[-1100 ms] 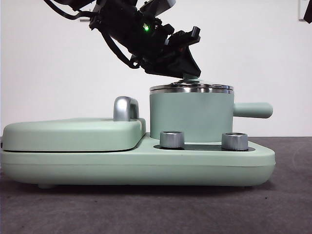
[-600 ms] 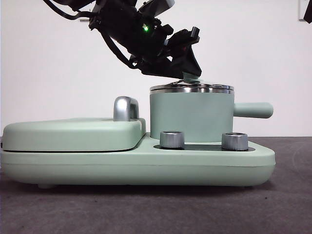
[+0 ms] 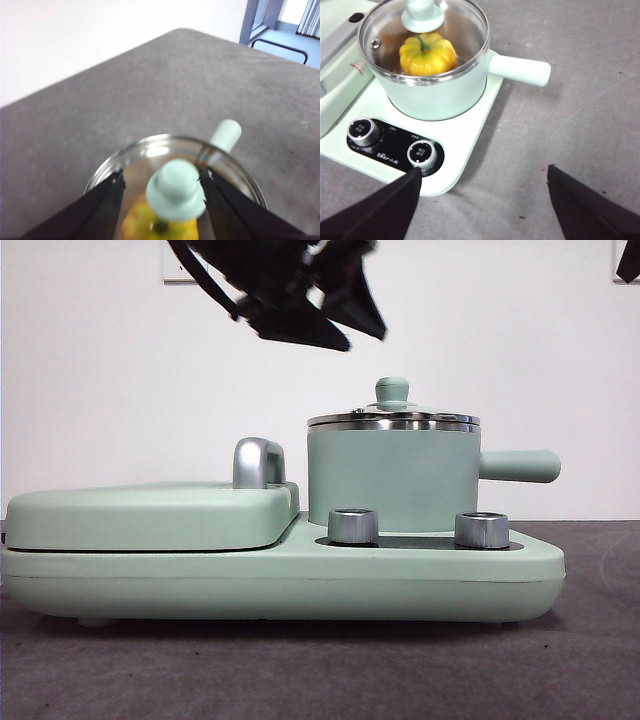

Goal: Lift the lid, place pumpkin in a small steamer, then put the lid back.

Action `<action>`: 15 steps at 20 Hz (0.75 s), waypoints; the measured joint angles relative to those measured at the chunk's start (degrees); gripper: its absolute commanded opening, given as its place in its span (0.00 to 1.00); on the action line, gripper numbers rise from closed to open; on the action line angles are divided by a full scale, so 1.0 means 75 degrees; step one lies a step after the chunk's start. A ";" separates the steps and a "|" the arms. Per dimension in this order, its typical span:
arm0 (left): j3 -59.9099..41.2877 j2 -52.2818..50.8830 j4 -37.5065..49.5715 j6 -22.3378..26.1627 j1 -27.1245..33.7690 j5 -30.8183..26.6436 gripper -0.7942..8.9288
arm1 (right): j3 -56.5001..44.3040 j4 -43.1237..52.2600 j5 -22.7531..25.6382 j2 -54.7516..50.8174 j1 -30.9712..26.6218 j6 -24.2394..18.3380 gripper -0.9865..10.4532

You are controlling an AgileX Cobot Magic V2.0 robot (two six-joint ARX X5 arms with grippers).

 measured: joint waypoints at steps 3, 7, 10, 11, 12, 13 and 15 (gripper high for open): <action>0.0000 -0.0568 -0.1212 -0.0516 0.0326 0.0015 0.34 | 0.0000 0.0003 -0.0032 0.0000 0.0000 -0.0003 0.42; -0.0009 -0.1183 -0.2897 -0.1125 0.0717 0.0020 0.34 | 0.0000 0.0055 -0.0058 0.0038 0.0000 -0.0079 0.42; -0.0417 -0.1894 -0.3083 -0.1297 0.0804 0.0029 0.34 | 0.0000 0.0347 -0.0198 0.0210 0.0003 -0.0210 0.42; -0.0702 -0.2256 -0.3083 -0.1411 0.0868 0.0038 0.34 | 0.0000 0.0501 -0.0286 0.0315 0.0003 -0.0245 0.42; -0.0968 -0.2550 -0.3092 -0.1504 0.0933 0.0035 0.34 | 0.0000 0.0627 -0.0408 0.0402 0.0000 -0.0262 0.42; -0.1314 -0.2897 -0.3101 -0.1644 0.1005 0.0032 0.34 | 0.0000 0.0734 -0.0560 0.0504 0.0003 -0.0265 0.42; -0.1973 -0.3532 -0.3133 -0.1874 0.1043 -0.0061 0.34 | 0.0000 0.0886 -0.0743 0.0679 0.0003 -0.0268 0.42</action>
